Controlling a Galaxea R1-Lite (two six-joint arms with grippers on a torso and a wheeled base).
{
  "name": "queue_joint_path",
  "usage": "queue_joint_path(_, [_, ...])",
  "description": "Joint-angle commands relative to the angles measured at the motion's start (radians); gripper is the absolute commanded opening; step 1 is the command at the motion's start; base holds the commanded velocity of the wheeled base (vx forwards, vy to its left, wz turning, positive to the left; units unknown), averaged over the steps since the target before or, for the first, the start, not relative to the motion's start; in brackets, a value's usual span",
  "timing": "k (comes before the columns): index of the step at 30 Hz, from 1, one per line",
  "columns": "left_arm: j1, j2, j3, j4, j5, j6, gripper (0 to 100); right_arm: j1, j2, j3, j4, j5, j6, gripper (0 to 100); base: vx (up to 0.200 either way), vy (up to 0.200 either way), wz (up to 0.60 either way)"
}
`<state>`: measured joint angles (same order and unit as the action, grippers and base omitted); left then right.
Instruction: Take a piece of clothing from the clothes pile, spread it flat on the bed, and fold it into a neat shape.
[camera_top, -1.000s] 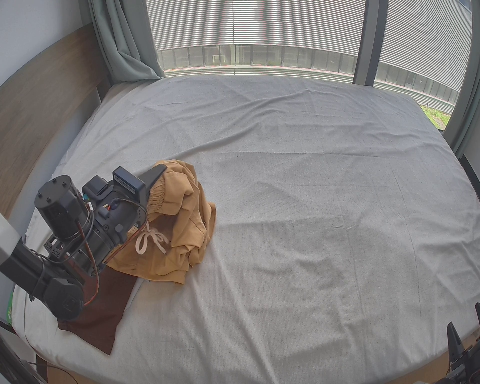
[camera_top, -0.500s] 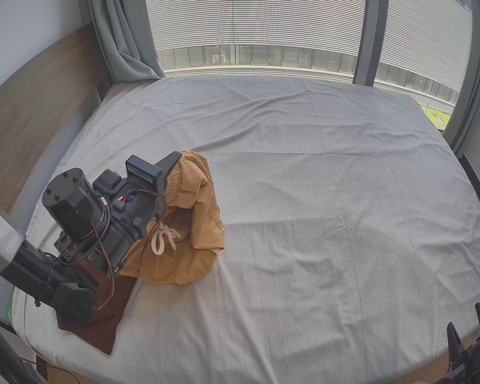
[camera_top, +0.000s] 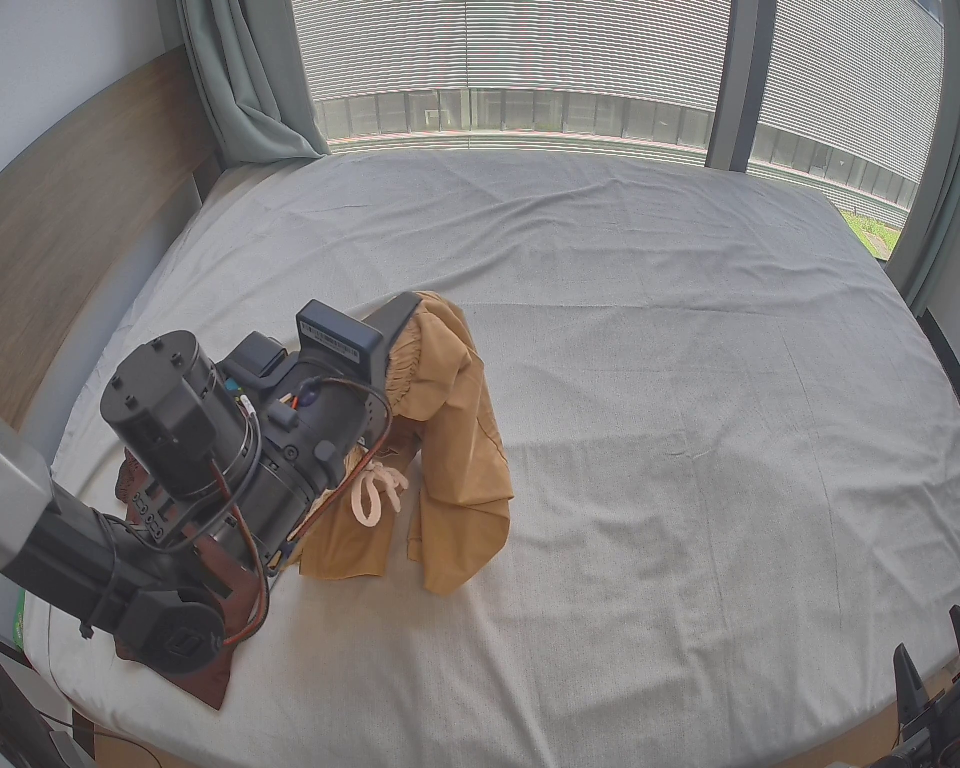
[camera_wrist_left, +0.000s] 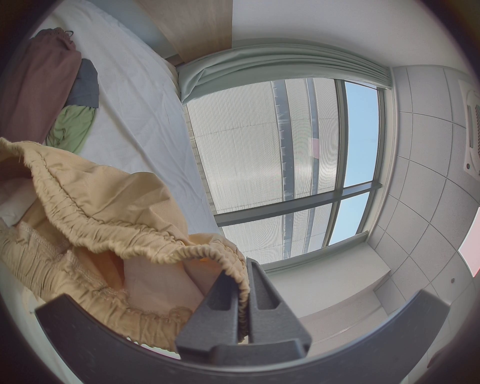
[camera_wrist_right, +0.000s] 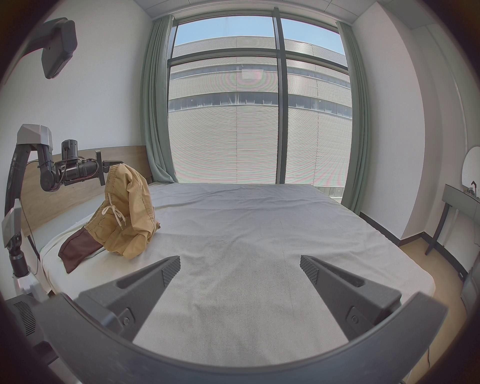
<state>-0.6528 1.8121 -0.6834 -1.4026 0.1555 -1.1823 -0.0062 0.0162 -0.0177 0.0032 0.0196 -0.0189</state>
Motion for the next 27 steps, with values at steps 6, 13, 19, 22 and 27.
queue_joint_path(6, [-0.100,0.013,-0.008,-0.004,-0.001,0.003,0,0.000,-0.016,0.018,0.000,0.000,0.002,100,0.000,0.000,0.00])
queue_joint_path(13, [-0.143,0.055,-0.034,-0.003,-0.007,0.007,0,0.000,-0.016,0.018,0.000,0.000,0.002,100,0.000,0.000,0.00])
queue_joint_path(19, [-0.180,0.116,-0.070,-0.003,-0.011,0.012,0,0.000,-0.016,0.018,0.000,0.000,0.002,100,0.000,0.000,0.00])
queue_joint_path(22, [-0.196,0.141,-0.077,-0.004,-0.014,0.013,0,0.000,-0.016,0.018,0.000,0.000,0.002,100,0.000,0.000,0.00])
queue_joint_path(27, [-0.211,0.207,-0.102,-0.016,-0.013,0.013,0,0.000,-0.016,0.018,0.000,0.000,0.004,100,0.000,0.000,0.00])
